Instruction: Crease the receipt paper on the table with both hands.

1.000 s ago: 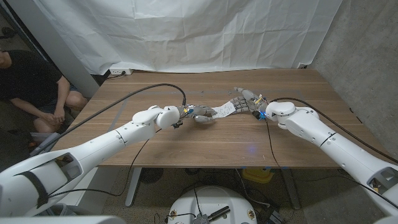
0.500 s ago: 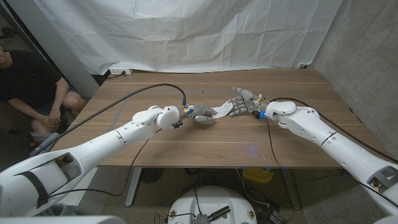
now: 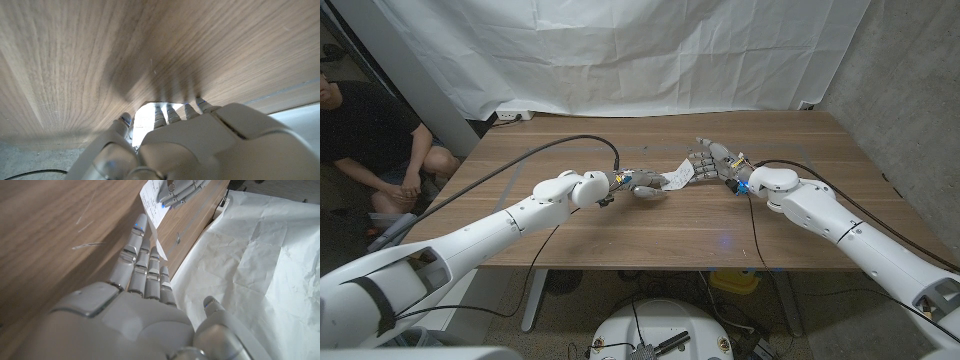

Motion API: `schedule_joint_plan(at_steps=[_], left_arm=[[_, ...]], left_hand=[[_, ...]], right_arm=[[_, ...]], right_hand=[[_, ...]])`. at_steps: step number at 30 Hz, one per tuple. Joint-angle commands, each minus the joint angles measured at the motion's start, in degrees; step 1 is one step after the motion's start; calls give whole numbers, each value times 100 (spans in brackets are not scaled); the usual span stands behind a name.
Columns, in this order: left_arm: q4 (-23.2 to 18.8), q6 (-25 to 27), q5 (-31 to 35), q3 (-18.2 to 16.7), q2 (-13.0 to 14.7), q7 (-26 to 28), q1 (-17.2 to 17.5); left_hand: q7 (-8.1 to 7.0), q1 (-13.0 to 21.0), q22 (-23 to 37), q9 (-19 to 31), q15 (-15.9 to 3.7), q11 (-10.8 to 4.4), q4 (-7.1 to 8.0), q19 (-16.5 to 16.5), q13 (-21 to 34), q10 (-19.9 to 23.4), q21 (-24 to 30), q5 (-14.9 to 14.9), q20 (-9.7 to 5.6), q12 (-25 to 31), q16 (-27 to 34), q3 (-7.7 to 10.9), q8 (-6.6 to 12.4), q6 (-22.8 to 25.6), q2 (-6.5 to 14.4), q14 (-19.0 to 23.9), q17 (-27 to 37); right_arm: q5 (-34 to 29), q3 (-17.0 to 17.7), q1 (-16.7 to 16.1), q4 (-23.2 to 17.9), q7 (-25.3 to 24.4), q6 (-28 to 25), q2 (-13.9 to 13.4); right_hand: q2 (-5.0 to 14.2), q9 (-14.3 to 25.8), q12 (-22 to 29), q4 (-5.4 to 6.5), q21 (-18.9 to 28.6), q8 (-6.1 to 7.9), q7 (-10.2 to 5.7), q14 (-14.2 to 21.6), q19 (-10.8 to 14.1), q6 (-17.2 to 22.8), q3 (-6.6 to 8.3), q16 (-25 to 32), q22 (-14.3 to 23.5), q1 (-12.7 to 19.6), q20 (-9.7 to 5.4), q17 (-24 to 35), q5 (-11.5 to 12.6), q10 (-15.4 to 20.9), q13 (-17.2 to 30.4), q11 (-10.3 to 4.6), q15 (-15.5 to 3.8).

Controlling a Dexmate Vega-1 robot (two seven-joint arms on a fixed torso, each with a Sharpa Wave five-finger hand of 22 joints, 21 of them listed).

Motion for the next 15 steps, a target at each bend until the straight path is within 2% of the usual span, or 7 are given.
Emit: schedule_joint_plan(at_steps=[1, 3, 7, 11, 13, 15], left_arm=[[-137, 75, 34, -32, 57, 29, 71], [-150, 82, 38, -36, 64, 34, 80], [-168, 94, 36, -45, 73, 43, 95], [-165, 80, 36, -48, 75, 65, 100], [-161, 82, 36, -48, 73, 67, 101], [-155, 84, 34, -47, 70, 62, 101]], left_hand=[[-38, -28, 13, 8, -430, 3, 0, -215, 13, -52, 21, 22, -29, -24, -24, -10, -14, -40, 390, -292, 0], [-34, -28, 13, 8, -423, 0, -1, -219, 14, -55, 19, 22, -26, -26, -26, -9, -19, -56, 390, -300, 1], [-37, -27, 13, 8, -432, -3, -1, -225, 14, -89, 17, 22, -28, -39, -29, -8, -27, -89, 389, -311, 1], [-35, -31, 14, 9, -427, -4, 3, -279, 15, -157, -3, 22, -33, -62, -45, -9, -37, -142, 389, -368, 3], [-34, -32, 14, 9, -425, -4, 5, -279, 15, -159, -2, 22, -36, -62, -44, -9, -38, -150, 390, -370, 3], [-36, -33, 14, 10, -428, -3, 6, -283, 15, -161, -3, 21, -38, -61, -45, -9, -36, -153, 390, -378, 4]], right_arm=[[56, 15, -40, -133, -6, -138, -96], [50, -28, 23, -165, 45, -278, -139], [33, -81, 104, -172, 132, -383, -176], [69, -114, 184, -185, 203, -552, -191], [101, -133, 229, -166, 281, -613, -195], [104, -147, 248, -147, 331, -605, -193]], right_hand=[[-67, 6, 58, -28, -80, 267, 311, 28, -1, 729, -7, -24, 16, -20, -104, -4, -4, 231, -10, 33, -42], [-68, 12, 53, -21, -93, 350, 335, 50, 31, 1088, -13, -26, 17, -31, -117, -8, 0, 263, -16, 53, 2], [-90, 10, 94, 10, -77, 377, 357, 186, 147, 1370, -48, 13, 21, -79, -111, -1, 4, 430, -18, 85, 14], [-99, 9, 89, 19, -79, 381, 362, 194, 158, 1425, -60, 11, 21, -93, -114, 1, 5, 437, -18, 93, 17], [-131, 5, 43, 32, -103, 345, 380, 119, 126, 1416, -88, -24, 20, -119, -115, 3, 7, 353, -19, 80, 12], [-165, -3, -51, 58, -141, 211, 384, 1, 106, 1252, -131, -70, 14, -152, -85, 6, 21, 163, -22, 79, 89]])
